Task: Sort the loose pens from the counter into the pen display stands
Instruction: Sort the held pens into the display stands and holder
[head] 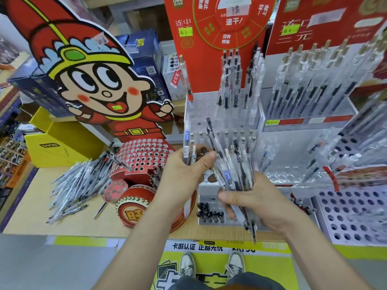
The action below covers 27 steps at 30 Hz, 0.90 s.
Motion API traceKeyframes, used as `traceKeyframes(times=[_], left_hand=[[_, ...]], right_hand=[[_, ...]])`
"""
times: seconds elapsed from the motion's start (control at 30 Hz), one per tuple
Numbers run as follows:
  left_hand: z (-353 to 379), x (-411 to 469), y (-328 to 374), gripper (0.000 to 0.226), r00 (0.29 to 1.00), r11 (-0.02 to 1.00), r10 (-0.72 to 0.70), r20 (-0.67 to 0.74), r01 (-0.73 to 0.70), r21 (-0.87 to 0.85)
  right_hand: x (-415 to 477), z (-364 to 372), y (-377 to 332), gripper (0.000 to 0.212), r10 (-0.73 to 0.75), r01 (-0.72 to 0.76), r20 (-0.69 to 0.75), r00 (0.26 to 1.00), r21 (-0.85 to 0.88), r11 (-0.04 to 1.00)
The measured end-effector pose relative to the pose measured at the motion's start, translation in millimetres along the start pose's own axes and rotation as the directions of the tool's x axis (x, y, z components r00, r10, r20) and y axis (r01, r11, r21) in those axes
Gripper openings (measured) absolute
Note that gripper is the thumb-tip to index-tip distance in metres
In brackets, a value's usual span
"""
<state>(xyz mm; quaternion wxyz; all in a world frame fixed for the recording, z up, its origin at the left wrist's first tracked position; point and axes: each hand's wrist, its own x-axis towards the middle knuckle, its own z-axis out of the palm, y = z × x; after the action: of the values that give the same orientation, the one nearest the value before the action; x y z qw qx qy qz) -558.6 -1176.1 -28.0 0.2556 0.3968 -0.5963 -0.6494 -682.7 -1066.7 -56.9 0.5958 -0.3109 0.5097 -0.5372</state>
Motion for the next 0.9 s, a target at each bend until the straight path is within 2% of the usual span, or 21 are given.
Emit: traceKeyframes(times=[0.1, 0.2, 0.33, 0.47, 0.57, 0.67, 0.77, 0.83, 0.9], left_hand=[[12.3, -2.0, -3.0, 0.027, 0.997, 0.984, -0.063, -0.037, 0.055, -0.171], [22.9, 0.3, -0.9, 0.033, 0.99, 0.918, -0.096, -0.098, 0.05, -0.393], [26.8, -0.2, 2.6, 0.03, 0.981, 0.869, -0.14, -0.133, 0.057, -0.492], [26.3, -1.1, -2.0, 0.031, 0.986, 0.935, -0.103, -0.135, 0.05, -0.351], [17.8, -2.5, -5.4, 0.033, 0.987, 0.989, -0.024, -0.161, 0.0, -0.146], [18.1, -12.3, -7.2, 0.043, 0.997, 0.999, 0.045, -0.065, -0.045, 0.006], [25.8, -19.1, -9.7, 0.043, 0.999, 0.999, 0.028, 0.022, -0.029, 0.027], [25.7, -18.9, -13.6, 0.04, 0.999, 0.997, 0.036, 0.036, -0.038, 0.069], [24.4, -19.6, -13.8, 0.039, 0.998, 0.985, 0.024, 0.066, -0.035, 0.171]], right_hand=[[6.1, 12.3, 7.5, 0.019, -0.041, 0.038, -0.149, 0.988, -0.027, 0.999], [7.1, 22.9, 14.4, 0.012, -0.04, 0.065, -0.211, 0.977, 0.114, 0.991], [5.0, 18.5, 17.9, 0.045, -0.033, 0.032, -0.237, 0.971, -0.011, 0.999], [4.3, 20.3, 17.1, 0.046, -0.016, 0.026, -0.244, 0.97, 0.041, 0.999], [2.9, 21.7, 17.6, 0.052, 0.009, 0.041, -0.279, 0.96, 0.171, 0.984], [4.1, 21.2, 19.2, 0.039, -0.013, 0.083, -0.32, 0.947, 0.206, 0.975], [3.3, 23.6, 18.2, 0.026, -0.088, 0.132, -0.296, 0.951, 0.133, 0.982], [1.0, 23.9, 17.8, 0.031, -0.091, 0.127, -0.288, 0.953, 0.107, 0.986], [-0.9, 21.1, 19.5, 0.047, -0.059, 0.099, -0.283, 0.957, 0.126, 0.987]])
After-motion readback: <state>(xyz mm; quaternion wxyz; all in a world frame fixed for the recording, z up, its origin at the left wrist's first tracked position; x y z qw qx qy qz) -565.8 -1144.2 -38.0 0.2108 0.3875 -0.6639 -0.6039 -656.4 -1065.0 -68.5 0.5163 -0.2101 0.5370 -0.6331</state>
